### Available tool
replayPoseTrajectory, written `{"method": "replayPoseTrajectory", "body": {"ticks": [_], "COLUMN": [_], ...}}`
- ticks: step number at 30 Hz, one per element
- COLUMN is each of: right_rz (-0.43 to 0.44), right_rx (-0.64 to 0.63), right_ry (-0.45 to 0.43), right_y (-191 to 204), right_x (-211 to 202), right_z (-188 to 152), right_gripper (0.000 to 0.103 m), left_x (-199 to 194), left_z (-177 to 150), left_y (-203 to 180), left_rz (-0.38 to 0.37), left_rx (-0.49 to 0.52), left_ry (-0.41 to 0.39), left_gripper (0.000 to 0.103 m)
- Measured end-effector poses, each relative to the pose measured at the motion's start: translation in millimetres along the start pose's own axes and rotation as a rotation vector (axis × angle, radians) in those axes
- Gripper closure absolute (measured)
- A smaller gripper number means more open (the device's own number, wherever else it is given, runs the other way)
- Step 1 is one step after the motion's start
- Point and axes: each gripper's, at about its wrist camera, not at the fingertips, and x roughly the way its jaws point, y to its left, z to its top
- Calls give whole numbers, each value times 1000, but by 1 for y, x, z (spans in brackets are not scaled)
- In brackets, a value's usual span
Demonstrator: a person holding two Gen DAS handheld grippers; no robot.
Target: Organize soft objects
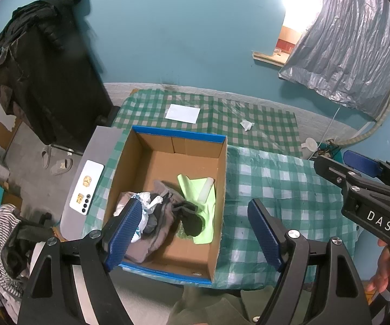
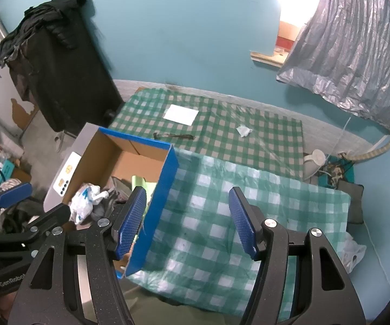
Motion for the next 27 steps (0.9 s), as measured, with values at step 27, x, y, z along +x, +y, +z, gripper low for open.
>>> {"method": "replayPoseTrajectory", "body": {"ticks": [27], "right_rz": [2], "right_rx": [-1], "right_ry": [4], "right_y": [0], "right_x": [-2], "right_z": [-4], "right_gripper": [40], "left_x": [-1], "left_z": [-5], "left_y": [6], "left_rz": [13], "left_rx": [-14], "left_ry": [18], "left_gripper": [21]}}
